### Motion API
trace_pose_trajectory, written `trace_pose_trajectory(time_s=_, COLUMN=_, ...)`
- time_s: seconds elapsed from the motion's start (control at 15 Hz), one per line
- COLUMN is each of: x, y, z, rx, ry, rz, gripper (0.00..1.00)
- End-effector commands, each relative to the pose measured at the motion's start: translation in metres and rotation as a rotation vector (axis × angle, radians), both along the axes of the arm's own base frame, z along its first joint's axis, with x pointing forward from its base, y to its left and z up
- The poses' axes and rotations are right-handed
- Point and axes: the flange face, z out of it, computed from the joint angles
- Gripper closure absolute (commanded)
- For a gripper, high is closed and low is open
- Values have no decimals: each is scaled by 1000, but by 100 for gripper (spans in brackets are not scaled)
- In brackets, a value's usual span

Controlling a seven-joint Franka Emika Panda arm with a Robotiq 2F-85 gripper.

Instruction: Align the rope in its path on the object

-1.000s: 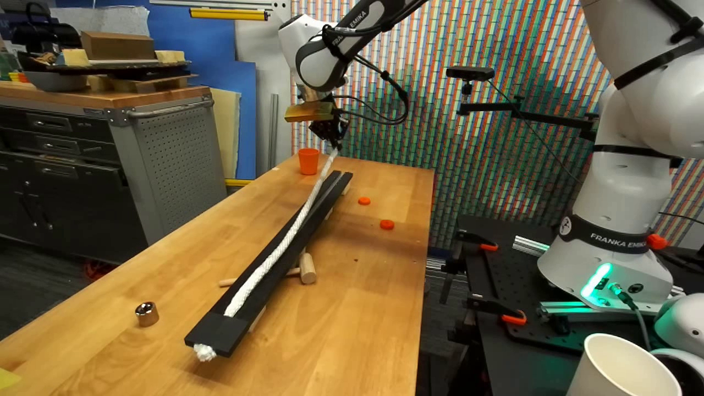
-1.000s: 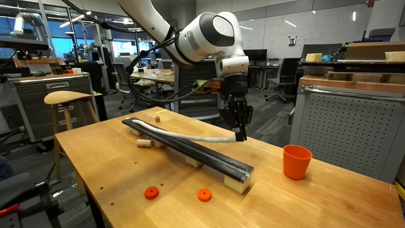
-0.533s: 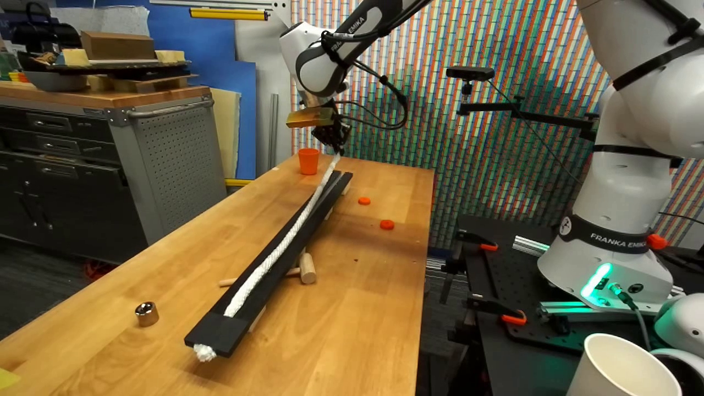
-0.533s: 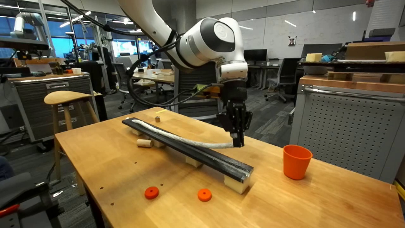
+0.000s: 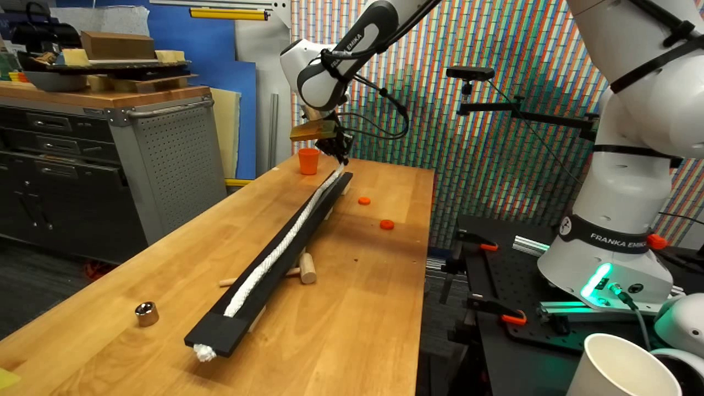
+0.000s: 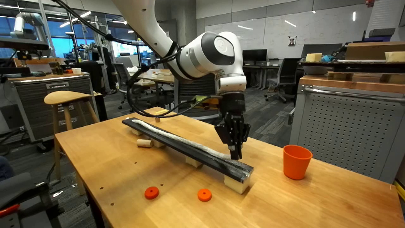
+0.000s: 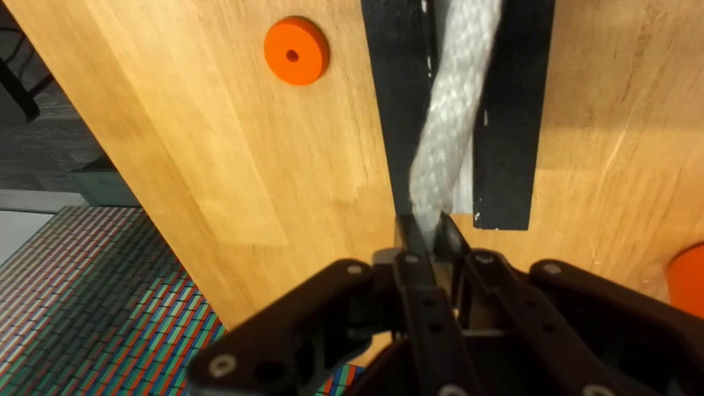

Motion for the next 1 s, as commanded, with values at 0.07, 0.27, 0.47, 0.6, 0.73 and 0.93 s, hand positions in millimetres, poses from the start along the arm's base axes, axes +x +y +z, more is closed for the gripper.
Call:
trace_pose_trajectory(time_s=0.07, x=-1, y=-10, z=-21, rx=-66, ry=1, rz=-5, gripper=97)
trace_pose_trajectory(time_s=0.27, x=-5, y=-20, z=-34, rx=-101, ry=17, rz=-24, gripper=97)
trace_pose_trajectory(time_s=0.47, x=-6, y=-23, z=-43, rx=-103, ry=29, rz=-34, gripper=97)
trace_pose_trajectory(time_s=0.6, x=-2, y=-22, z=-44, rx=-105, ry=18, rz=-36, gripper=97)
trace_pose_trajectory(time_s=0.73, x=4, y=-20, z=-41, rx=-109, ry=5, rz=-39, gripper=97)
trace_pose_trajectory(time_s=0.93, x=10, y=-18, z=-37, rx=-121, ry=-14, rz=-46, gripper=97)
